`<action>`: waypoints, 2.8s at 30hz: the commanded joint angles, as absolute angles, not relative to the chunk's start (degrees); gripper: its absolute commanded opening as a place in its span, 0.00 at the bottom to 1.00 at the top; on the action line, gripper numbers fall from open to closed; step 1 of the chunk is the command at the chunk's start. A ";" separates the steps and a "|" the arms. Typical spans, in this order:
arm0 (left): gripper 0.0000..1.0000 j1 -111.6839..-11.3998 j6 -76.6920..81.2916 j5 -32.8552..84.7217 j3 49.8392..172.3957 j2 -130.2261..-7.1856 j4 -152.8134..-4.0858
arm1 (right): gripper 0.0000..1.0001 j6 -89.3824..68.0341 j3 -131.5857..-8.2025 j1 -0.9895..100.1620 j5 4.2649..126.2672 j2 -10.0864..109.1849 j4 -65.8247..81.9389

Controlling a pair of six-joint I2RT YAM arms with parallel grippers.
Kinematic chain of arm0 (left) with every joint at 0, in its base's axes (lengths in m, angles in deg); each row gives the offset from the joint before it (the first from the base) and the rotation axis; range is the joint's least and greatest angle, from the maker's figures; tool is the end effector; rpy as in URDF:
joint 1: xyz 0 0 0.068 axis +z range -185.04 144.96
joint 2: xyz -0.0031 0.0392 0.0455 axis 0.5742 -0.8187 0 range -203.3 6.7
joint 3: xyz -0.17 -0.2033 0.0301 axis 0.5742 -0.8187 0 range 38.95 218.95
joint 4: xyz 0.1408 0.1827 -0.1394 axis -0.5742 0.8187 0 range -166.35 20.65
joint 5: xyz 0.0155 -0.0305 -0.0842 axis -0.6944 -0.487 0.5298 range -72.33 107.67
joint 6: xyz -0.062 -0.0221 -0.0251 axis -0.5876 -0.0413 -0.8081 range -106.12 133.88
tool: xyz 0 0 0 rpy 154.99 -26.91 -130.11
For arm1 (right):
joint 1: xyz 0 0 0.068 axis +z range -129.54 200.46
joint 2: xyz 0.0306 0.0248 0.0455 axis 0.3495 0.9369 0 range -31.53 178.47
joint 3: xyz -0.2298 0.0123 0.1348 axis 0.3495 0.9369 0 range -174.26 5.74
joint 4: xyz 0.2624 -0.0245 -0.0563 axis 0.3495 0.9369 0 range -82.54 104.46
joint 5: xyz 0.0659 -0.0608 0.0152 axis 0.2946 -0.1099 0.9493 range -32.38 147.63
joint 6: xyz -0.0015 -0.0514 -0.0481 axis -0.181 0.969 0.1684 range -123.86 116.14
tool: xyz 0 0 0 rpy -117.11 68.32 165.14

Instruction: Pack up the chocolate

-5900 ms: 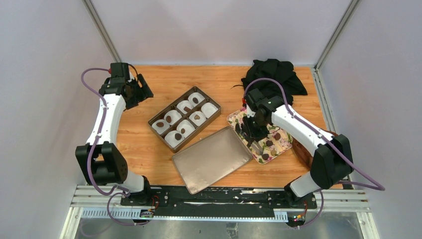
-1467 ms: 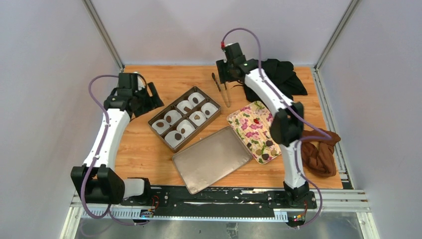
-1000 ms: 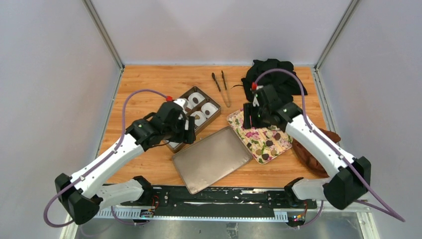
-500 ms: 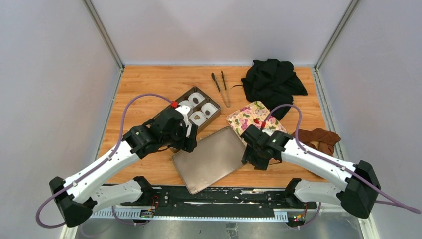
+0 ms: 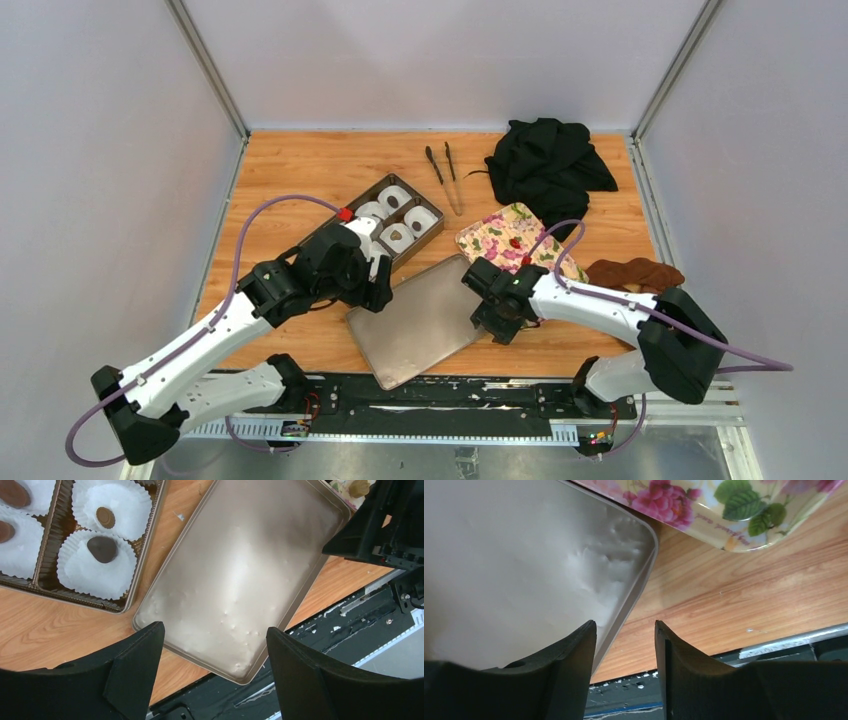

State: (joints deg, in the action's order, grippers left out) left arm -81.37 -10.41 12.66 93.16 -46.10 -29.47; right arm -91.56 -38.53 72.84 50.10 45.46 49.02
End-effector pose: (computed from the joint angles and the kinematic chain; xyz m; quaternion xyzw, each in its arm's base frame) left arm 0.1475 -0.1473 0.2914 0.1605 0.9106 -0.1858 0.3324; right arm 0.1546 0.1882 0.1518 0.3084 0.9392 0.1061 0.1077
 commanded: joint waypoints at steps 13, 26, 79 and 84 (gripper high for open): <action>0.79 -81.96 -7.95 14.87 91.75 -43.03 -29.33 | 0.19 -99.52 -33.94 75.71 48.16 49.19 44.59; 0.78 -82.06 -3.99 20.34 91.42 -43.68 -28.59 | 0.00 -97.20 -45.06 79.22 40.50 40.24 61.82; 0.53 -68.25 -7.15 65.75 81.68 -49.56 -50.94 | 0.00 -76.78 -33.61 74.03 41.06 13.38 41.55; 0.46 -68.25 -9.85 69.30 80.63 -49.85 -53.71 | 0.00 -76.87 -33.45 73.43 41.80 14.26 39.52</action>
State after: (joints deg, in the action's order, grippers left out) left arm -68.39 -7.31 62.36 81.54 -50.31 -50.30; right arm -74.40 -33.50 74.37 41.02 14.18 43.91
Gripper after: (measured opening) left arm 0.474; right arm 0.018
